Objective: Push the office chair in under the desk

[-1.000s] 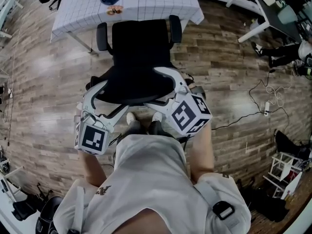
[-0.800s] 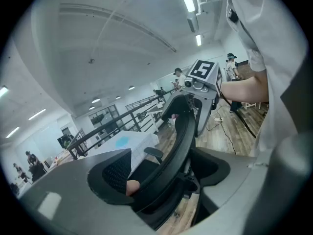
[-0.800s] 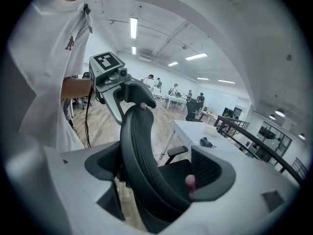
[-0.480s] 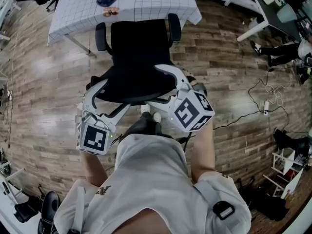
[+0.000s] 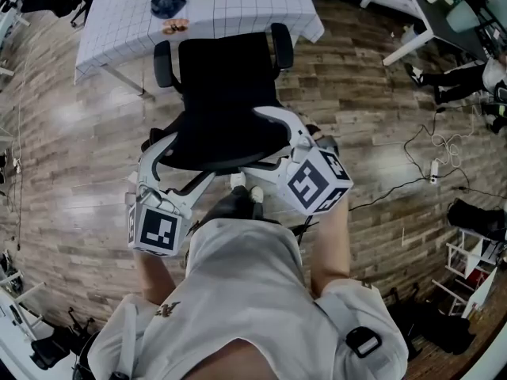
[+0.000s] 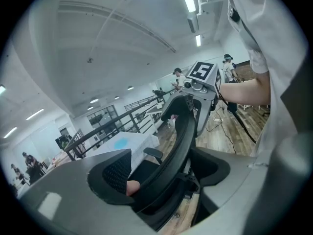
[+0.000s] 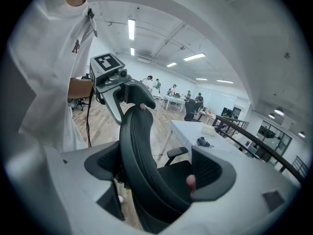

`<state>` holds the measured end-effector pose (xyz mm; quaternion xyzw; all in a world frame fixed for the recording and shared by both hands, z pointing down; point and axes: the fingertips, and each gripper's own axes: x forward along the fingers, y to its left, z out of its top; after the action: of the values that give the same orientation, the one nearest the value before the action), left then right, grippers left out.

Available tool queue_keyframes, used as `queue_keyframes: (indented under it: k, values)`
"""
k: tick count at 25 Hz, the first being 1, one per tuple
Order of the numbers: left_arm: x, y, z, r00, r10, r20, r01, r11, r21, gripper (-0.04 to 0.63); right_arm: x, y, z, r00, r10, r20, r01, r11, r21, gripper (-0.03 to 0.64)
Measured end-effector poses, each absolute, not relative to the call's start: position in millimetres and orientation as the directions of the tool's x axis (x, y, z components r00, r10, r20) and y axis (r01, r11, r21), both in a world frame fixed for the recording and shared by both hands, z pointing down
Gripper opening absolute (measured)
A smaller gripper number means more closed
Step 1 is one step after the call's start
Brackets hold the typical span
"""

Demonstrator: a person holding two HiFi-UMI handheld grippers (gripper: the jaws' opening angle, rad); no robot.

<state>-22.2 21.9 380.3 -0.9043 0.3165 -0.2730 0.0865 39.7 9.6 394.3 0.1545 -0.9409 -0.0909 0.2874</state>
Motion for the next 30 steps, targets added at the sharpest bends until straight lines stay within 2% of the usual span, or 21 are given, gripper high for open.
queue_keyframes:
  k: [15, 30]
  values:
    - [-9, -5, 380, 0.667, -0.603, 0.438, -0.506, -0.798, -0.328, 0.373, 54, -18, 395, -0.769, -0.364, 0.526, -0.258, 0.929, 0.265, 0.449]
    - [14, -31, 376, 0.668, -0.607, 0.430, -0.524, -0.794, -0.309, 0.380, 78, -44, 392, -0.793, -0.370, 0.485, -0.270, 0.926, 0.265, 0.453]
